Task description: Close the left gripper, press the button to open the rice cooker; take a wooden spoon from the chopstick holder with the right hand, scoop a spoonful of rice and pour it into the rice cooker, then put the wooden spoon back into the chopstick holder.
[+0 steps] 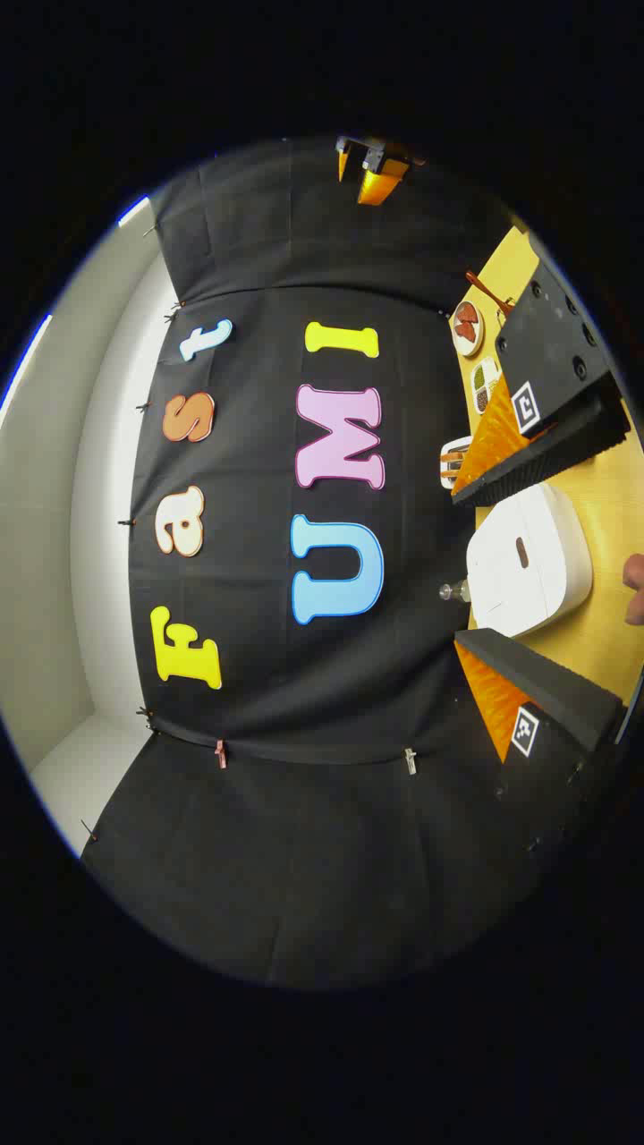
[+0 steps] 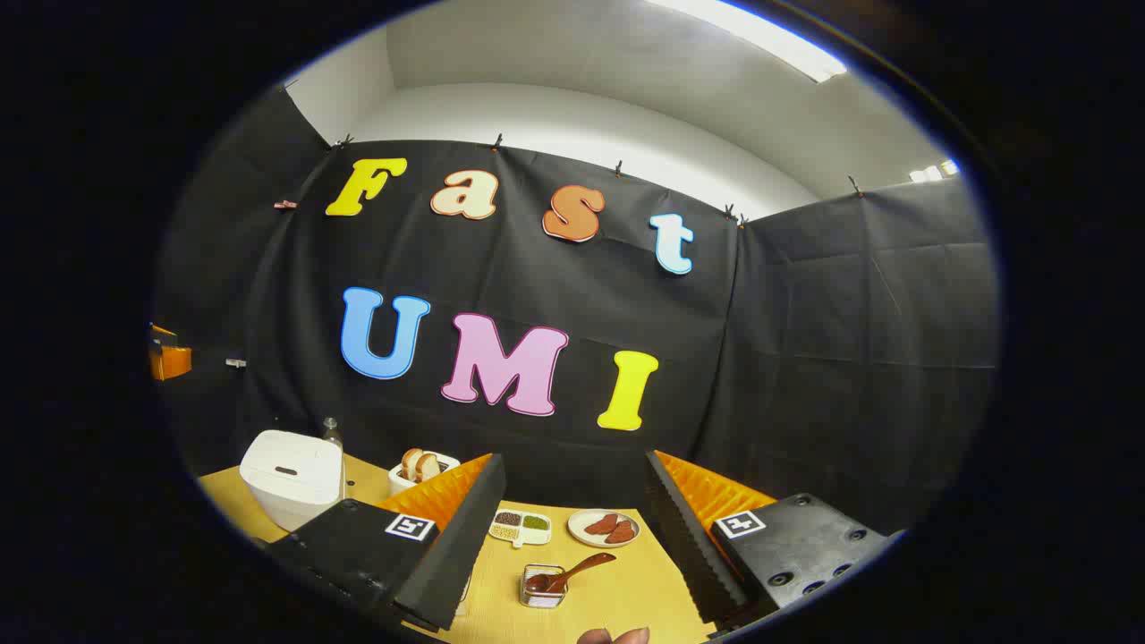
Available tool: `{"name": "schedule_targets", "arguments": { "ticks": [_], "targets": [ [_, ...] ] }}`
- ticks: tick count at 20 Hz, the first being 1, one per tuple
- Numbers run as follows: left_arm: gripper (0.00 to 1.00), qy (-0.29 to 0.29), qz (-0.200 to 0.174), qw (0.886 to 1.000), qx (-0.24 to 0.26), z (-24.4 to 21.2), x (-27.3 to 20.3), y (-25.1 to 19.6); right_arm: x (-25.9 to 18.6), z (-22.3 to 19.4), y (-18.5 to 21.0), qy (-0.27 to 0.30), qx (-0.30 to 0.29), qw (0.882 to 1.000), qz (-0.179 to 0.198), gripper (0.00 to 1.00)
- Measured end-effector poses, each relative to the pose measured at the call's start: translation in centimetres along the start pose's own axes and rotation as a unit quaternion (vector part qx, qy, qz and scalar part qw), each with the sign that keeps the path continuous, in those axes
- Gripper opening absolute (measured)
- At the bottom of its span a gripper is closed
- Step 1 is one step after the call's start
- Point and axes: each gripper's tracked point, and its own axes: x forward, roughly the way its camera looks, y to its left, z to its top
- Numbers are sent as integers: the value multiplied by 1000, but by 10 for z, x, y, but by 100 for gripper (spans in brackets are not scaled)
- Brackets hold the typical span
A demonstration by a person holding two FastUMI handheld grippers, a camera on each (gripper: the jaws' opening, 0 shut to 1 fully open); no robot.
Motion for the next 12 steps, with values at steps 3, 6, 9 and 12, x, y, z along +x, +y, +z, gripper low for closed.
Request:
{"name": "schedule_targets", "arguments": {
  "ticks": [3, 6, 9, 12],
  "targets": [
    [95, -2, -4, 1000, -1, -1, -2, -4, -4, -2, 1, 3, 5, 1000, -2, 97],
    [95, -2, -6, 1000, -1, -2, -5, -4, -8, -3, 4, 5, 9, 1000, 0, 97],
    [95, 0, -6, 1000, -1, -4, -6, -3, -11, -3, 5, 6, 6, 1000, -2, 97],
    [95, -1, -10, 1000, 1, -5, -7, -5, -13, -4, 4, 7, 5, 1000, -6, 98]
  ]
}}
